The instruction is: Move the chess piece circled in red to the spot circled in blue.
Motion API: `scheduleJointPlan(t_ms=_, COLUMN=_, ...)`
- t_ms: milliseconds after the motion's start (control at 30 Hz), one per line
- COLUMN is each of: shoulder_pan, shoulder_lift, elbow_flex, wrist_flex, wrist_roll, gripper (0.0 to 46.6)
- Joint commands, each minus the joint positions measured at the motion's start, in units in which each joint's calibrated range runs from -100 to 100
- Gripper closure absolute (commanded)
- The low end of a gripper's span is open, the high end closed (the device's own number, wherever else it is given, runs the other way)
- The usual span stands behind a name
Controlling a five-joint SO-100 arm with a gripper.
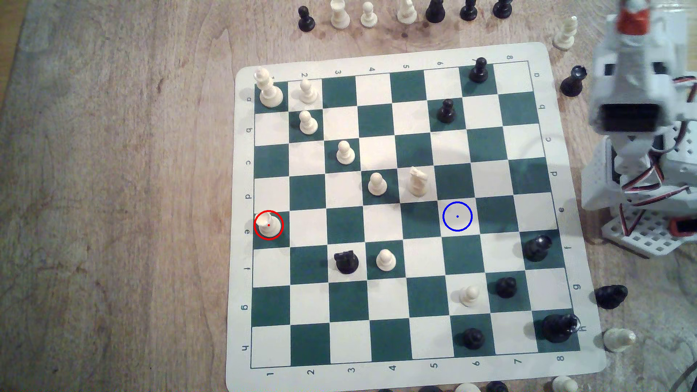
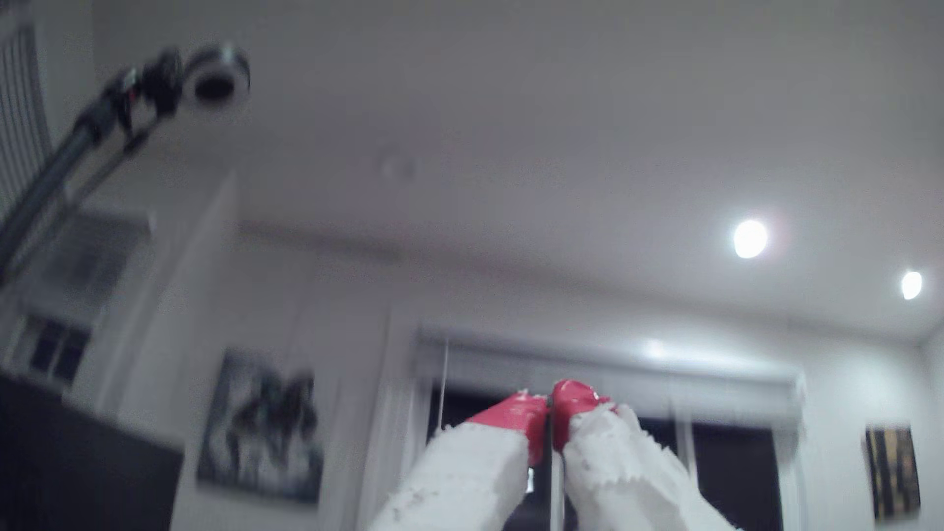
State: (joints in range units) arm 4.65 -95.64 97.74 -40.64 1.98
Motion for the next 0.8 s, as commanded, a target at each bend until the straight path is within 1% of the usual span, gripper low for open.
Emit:
scheduleJointPlan(t_ms=0, shoulder_pan=1.3, shoulder_lift=0.0, elbow_flex=-6.4, wrist_flex=25.3, wrist_roll=-0.2, gripper=46.4)
scheduleJointPlan(t_ms=67, shoulder_pan=1.9, shoulder_lift=0.4, elbow_flex=-8.2, wrist_flex=31.5, wrist_roll=-0.3, gripper=46.4)
scheduleJointPlan(t_ms=167, shoulder_pan=1.9, shoulder_lift=6.1, elbow_flex=-14.0, wrist_flex=37.7, wrist_roll=-0.3, gripper=46.4)
scheduleJointPlan(t_ms=233, shoulder_pan=0.6, shoulder_lift=12.3, elbow_flex=-19.0, wrist_flex=40.1, wrist_roll=-0.3, gripper=46.4)
scheduleJointPlan(t_ms=267, shoulder_pan=-0.8, shoulder_lift=20.1, elbow_flex=-24.5, wrist_flex=41.4, wrist_roll=-0.3, gripper=46.4)
scheduleJointPlan(t_ms=333, shoulder_pan=-2.3, shoulder_lift=28.1, elbow_flex=-30.8, wrist_flex=43.6, wrist_roll=-0.3, gripper=46.4)
scheduleJointPlan(t_ms=467, shoulder_pan=-3.1, shoulder_lift=35.4, elbow_flex=-40.0, wrist_flex=54.2, wrist_roll=-0.5, gripper=46.4)
scheduleJointPlan(t_ms=500, shoulder_pan=-2.9, shoulder_lift=37.0, elbow_flex=-41.5, wrist_flex=56.8, wrist_roll=-0.3, gripper=46.4)
scheduleJointPlan(t_ms=533, shoulder_pan=-2.7, shoulder_lift=38.8, elbow_flex=-42.7, wrist_flex=58.2, wrist_roll=0.6, gripper=46.4)
scheduleJointPlan(t_ms=567, shoulder_pan=-2.3, shoulder_lift=44.6, elbow_flex=-47.0, wrist_flex=62.0, wrist_roll=2.7, gripper=46.4)
scheduleJointPlan(t_ms=600, shoulder_pan=-2.6, shoulder_lift=47.4, elbow_flex=-48.2, wrist_flex=62.1, wrist_roll=2.3, gripper=46.4)
scheduleJointPlan(t_ms=667, shoulder_pan=-3.3, shoulder_lift=52.8, elbow_flex=-51.4, wrist_flex=62.3, wrist_roll=0.8, gripper=46.4)
scheduleJointPlan(t_ms=700, shoulder_pan=-3.9, shoulder_lift=58.3, elbow_flex=-56.8, wrist_flex=64.4, wrist_roll=-1.5, gripper=46.4)
scheduleJointPlan(t_ms=767, shoulder_pan=-4.5, shoulder_lift=63.6, elbow_flex=-62.9, wrist_flex=67.1, wrist_roll=-3.4, gripper=46.4)
